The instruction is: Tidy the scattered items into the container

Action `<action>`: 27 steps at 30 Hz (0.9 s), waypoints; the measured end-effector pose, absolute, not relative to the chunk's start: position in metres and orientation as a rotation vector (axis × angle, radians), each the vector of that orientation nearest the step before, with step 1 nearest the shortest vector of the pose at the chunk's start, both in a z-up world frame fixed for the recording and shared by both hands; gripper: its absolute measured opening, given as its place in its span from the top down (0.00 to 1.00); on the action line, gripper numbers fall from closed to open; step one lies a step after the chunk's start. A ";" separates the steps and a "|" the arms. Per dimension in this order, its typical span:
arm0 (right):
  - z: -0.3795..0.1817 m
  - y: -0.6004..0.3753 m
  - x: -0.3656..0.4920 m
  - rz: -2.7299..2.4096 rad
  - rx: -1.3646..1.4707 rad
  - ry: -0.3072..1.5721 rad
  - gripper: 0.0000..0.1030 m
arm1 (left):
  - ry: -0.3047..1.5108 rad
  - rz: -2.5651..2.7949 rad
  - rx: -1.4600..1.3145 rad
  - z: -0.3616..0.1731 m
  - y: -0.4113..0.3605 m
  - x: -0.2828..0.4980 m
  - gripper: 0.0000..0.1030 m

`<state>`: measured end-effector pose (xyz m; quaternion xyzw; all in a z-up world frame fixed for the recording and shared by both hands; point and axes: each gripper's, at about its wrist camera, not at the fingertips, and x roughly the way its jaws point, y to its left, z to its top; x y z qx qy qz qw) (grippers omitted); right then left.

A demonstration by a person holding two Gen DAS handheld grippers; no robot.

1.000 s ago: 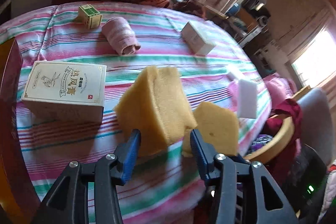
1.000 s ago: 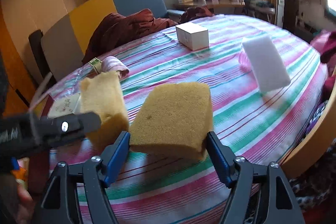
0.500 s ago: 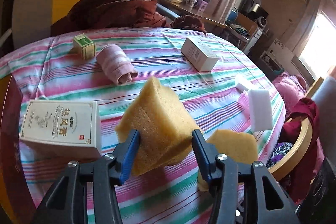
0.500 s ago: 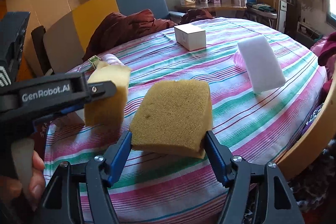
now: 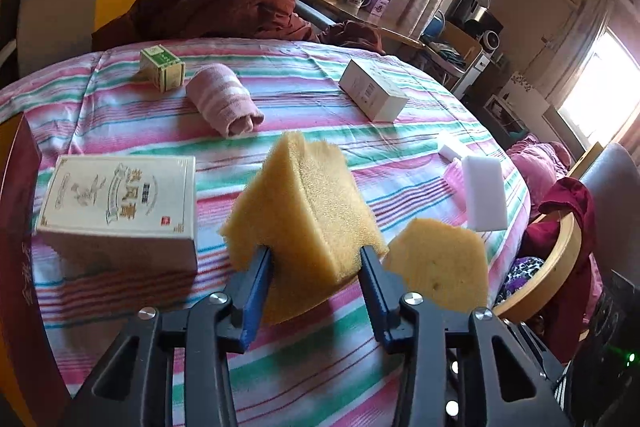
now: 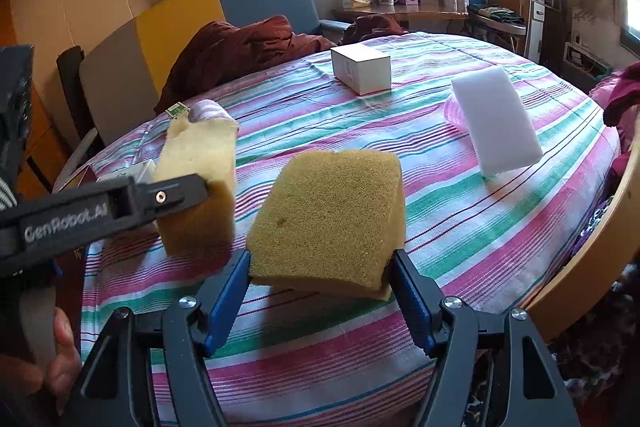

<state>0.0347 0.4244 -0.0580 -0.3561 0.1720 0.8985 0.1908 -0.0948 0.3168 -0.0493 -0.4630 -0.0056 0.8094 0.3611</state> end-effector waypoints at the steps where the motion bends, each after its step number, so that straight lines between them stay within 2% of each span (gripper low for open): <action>1: -0.058 0.425 0.035 2.523 -0.999 0.487 0.32 | -0.014 2.085 -1.192 -0.049 0.316 -0.094 0.58; 14: -0.051 0.423 0.038 2.520 -1.000 0.501 0.32 | -0.065 2.053 -1.166 -0.036 0.299 -0.083 0.58; 27: -0.003 0.389 0.040 2.622 -0.905 0.426 0.32 | -0.178 2.025 -1.058 0.006 0.254 -0.075 0.59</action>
